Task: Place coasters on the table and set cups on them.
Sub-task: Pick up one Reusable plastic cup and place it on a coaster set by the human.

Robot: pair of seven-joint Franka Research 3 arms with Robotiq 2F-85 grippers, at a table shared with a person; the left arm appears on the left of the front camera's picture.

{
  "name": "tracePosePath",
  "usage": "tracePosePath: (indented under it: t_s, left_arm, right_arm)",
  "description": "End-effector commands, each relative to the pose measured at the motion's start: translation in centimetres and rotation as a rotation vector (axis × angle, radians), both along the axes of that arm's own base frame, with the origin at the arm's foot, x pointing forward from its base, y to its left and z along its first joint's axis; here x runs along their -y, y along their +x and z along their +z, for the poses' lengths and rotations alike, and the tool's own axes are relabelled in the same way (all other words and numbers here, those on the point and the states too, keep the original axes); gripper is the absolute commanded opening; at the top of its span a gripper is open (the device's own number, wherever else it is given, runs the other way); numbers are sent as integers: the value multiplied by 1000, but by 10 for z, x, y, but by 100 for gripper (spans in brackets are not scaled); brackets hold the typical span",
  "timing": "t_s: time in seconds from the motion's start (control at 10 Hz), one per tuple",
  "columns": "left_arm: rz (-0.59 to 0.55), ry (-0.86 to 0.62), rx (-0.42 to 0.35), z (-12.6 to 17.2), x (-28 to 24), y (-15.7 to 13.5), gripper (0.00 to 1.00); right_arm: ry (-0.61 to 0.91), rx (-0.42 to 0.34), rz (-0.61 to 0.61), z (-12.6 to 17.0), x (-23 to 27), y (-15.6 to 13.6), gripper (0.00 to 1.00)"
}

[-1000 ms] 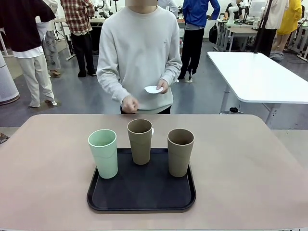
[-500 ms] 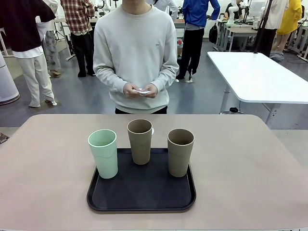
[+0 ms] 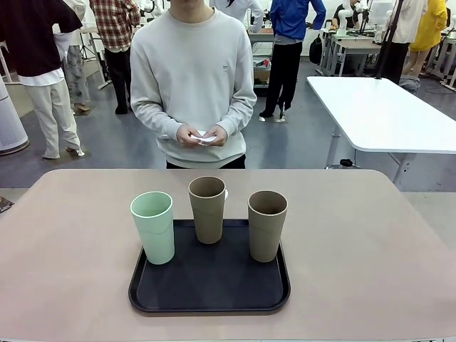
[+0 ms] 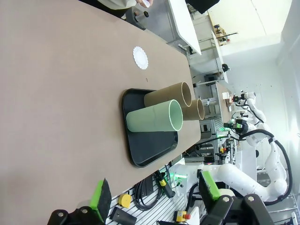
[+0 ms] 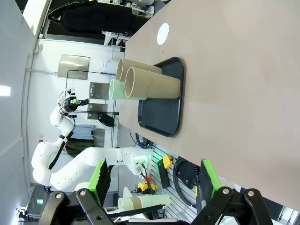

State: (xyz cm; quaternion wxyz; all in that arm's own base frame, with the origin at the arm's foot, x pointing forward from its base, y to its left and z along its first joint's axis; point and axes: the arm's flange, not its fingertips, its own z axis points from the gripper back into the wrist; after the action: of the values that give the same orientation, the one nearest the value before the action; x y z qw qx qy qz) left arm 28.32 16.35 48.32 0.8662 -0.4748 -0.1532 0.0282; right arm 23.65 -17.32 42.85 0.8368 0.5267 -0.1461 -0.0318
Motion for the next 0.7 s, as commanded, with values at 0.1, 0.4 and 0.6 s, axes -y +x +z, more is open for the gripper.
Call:
tracePosePath:
  t_s: [0.1, 0.4, 0.6]
  left_arm:
    - [-7, -12, 13, 1, -2, 1, 100]
    - [-7, -12, 13, 1, -2, 1, 100]
    - [-7, -12, 13, 1, -2, 1, 100]
  right_arm:
    - [1, 7, -9, 0, 1, 3, 100]
    - [1, 7, -9, 0, 1, 3, 100]
    - [1, 7, -9, 0, 1, 3, 100]
